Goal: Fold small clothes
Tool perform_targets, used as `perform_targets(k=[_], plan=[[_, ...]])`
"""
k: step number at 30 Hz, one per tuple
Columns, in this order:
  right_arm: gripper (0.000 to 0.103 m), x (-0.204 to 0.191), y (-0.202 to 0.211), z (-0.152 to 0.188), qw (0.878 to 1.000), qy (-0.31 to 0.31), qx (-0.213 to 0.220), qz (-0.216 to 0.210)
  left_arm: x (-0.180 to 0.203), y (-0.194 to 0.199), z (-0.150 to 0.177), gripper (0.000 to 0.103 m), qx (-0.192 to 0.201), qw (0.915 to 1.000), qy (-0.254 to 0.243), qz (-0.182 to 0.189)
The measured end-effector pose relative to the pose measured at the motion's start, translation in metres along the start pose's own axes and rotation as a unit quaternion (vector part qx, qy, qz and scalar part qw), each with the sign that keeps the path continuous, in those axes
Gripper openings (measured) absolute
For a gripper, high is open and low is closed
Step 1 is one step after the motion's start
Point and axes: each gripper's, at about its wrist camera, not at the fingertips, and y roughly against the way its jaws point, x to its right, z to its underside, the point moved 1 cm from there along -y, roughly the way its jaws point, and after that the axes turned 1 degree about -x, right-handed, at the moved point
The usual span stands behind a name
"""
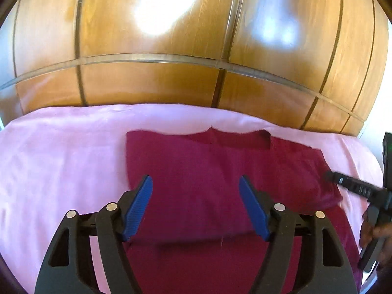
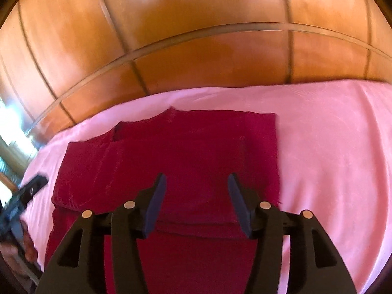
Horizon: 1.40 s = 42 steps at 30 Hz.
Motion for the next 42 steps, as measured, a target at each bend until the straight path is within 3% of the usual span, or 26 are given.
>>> perform_targets(k=[3, 6, 8, 9, 14, 18, 21, 23, 26, 30, 35, 42], plan=[[0.054, -0.001, -0.031, -0.006, 1.0, 0.01, -0.017, 0.022, -0.004, -0.026, -0.006, 0.069, -0.016, 0.9998, 0.007, -0.008], [0.055, 0.01, -0.051, 0.001, 0.999, 0.003, -0.03, 0.034, -0.021, -0.06, -0.001, 0.064, -0.057, 0.9976, 0.026, -0.029], [0.055, 0.016, -0.055, 0.006, 1.0, 0.0, -0.013, 0.022, -0.037, -0.086, 0.012, 0.062, -0.1, 0.9933, 0.046, -0.034], [0.055, 0.017, -0.055, 0.008, 1.0, 0.0, -0.008, 0.019, -0.041, -0.085, 0.017, 0.062, -0.084, 0.995, 0.048, -0.025], [0.06, 0.018, -0.053, 0.01, 1.0, 0.007, -0.001, 0.017, -0.024, -0.065, 0.02, 0.062, -0.069, 0.9951, 0.019, -0.068], [0.068, 0.006, -0.041, 0.011, 0.998, 0.039, -0.002, 0.041, -0.012, -0.034, 0.032, 0.062, -0.047, 0.9969, 0.007, -0.063], [0.076, 0.002, -0.024, 0.019, 0.998, 0.043, 0.001, 0.038, 0.0, -0.026, 0.048, 0.062, -0.072, 0.9955, -0.018, -0.058], [0.077, 0.0, -0.014, 0.03, 0.998, 0.047, 0.001, 0.038, 0.007, -0.031, 0.062, 0.062, -0.084, 0.9911, -0.058, -0.086], [0.084, 0.003, -0.02, 0.045, 0.996, 0.049, -0.019, 0.069, 0.005, -0.045, 0.066, 0.063, -0.103, 0.9893, -0.053, -0.088], [0.084, 0.009, -0.024, 0.048, 0.998, 0.027, -0.021, 0.058, 0.008, -0.039, 0.066, 0.063, -0.102, 0.9884, -0.054, -0.099], [0.086, 0.007, -0.001, 0.058, 0.998, 0.025, -0.018, 0.058, 0.002, -0.006, 0.084, 0.068, -0.104, 0.9913, -0.012, -0.08], [0.086, 0.023, 0.047, 0.09, 0.999, 0.008, -0.031, 0.039, -0.005, 0.05, 0.112, 0.067, -0.09, 0.9952, -0.001, -0.038]])
